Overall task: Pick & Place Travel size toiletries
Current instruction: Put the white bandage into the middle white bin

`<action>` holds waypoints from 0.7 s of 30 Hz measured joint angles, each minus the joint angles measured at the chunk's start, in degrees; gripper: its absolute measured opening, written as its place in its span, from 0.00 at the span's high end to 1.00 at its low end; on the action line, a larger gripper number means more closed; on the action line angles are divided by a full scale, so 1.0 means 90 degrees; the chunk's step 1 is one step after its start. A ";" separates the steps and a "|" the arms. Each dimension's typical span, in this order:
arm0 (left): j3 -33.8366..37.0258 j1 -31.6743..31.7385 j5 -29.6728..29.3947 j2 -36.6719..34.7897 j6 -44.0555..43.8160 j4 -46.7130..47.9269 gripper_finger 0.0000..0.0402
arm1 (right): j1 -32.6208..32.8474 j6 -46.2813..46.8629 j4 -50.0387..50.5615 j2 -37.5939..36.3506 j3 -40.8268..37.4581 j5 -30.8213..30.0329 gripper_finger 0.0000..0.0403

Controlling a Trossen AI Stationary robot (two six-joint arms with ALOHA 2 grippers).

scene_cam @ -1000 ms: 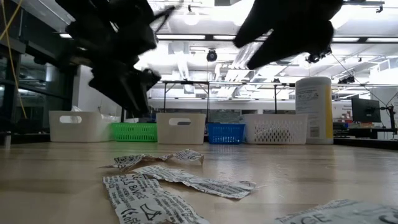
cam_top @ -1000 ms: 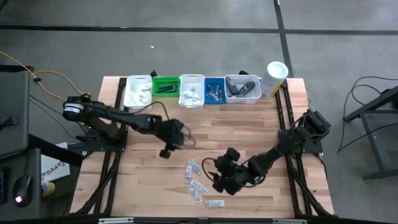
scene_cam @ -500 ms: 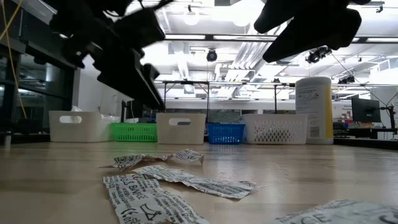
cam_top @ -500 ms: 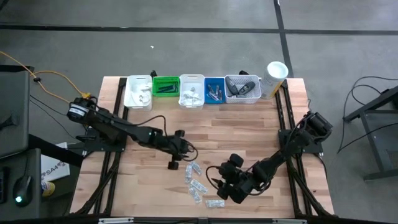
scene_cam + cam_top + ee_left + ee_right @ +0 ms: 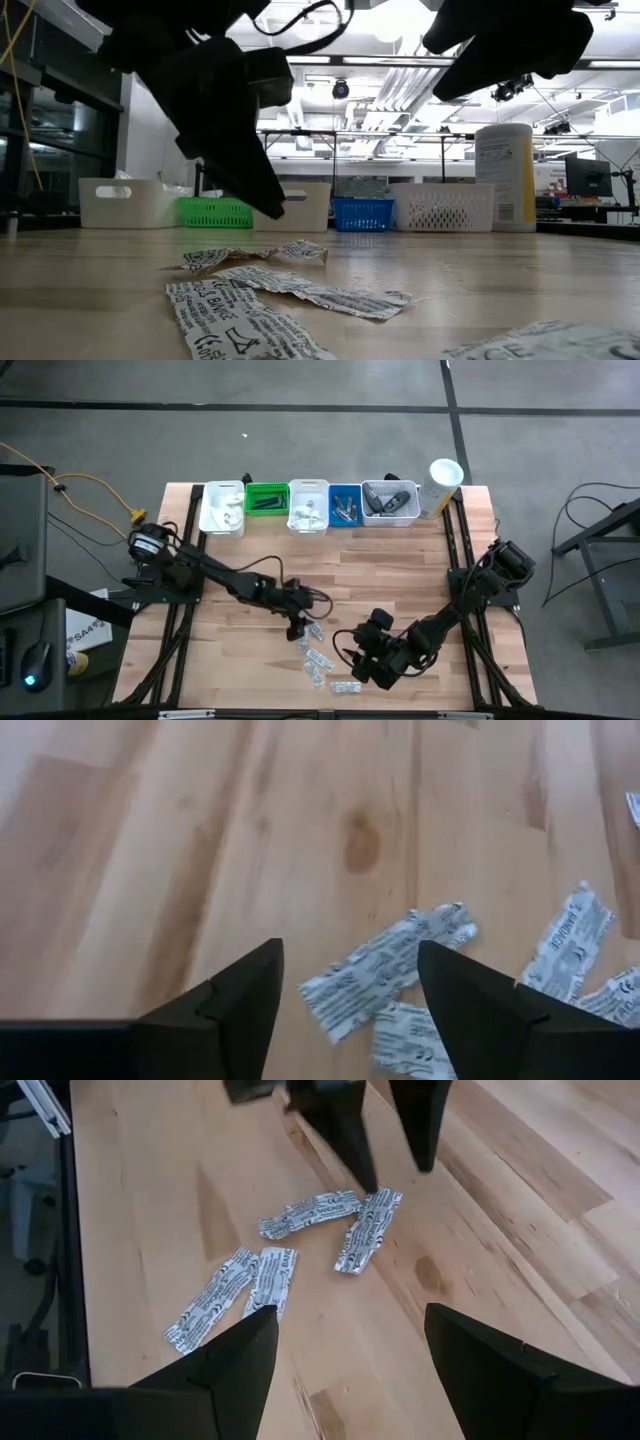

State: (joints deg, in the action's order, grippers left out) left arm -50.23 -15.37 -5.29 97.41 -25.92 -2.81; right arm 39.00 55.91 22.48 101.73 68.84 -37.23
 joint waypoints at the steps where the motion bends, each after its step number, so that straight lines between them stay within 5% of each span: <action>1: -0.0095 -0.0066 -0.0052 0.0111 0.0000 0.0015 0.42 | 0.0001 0.0000 -0.0001 -0.0002 0.0000 0.0001 0.39; 11: -0.0656 -0.0517 -0.1492 0.0426 -0.0893 0.0922 0.42 | 0.0029 0.0154 0.0000 -0.0005 0.0000 0.0007 0.39; 21: -0.0665 -0.0687 -0.1478 0.0663 -0.1538 0.0918 0.42 | 0.0032 0.0160 0.0002 -0.0005 0.0000 0.0013 0.39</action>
State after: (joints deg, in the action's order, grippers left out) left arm -56.21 -21.55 -18.60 103.38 -39.76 5.45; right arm 39.29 57.36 22.49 101.69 68.84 -37.12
